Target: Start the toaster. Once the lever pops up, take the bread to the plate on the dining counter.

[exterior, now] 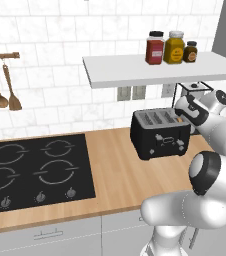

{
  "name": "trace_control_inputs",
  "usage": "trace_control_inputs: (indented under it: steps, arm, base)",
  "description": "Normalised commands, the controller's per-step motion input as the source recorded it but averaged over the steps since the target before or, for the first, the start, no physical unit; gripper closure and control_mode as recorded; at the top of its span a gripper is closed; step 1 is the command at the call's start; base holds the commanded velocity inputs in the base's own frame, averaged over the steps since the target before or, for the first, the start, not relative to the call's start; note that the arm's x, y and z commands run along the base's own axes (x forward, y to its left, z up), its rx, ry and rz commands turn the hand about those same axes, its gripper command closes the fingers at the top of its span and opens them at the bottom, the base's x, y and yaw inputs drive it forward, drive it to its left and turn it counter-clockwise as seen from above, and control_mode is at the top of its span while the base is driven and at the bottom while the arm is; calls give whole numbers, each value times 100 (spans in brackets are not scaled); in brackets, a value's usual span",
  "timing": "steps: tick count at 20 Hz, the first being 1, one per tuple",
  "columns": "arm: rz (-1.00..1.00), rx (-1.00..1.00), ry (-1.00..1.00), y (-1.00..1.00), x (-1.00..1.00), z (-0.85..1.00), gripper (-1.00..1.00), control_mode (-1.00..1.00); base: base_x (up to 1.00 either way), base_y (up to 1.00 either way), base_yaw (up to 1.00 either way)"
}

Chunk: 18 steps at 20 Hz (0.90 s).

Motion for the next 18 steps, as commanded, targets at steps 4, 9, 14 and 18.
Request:
trace_control_inputs:
  steps: [4,9,14,18]
  arm:
    - [0,0,0,0,0,0,-100,-100]
    - [0,0,0,0,0,0,-100,-100]
    - [0,0,0,0,0,0,-100,-100]
    - [0,0,0,0,0,0,-100,-100]
  base:
    - [0,0,0]
    - [0,0,0]
    - [0,0,0]
    - [0,0,0]
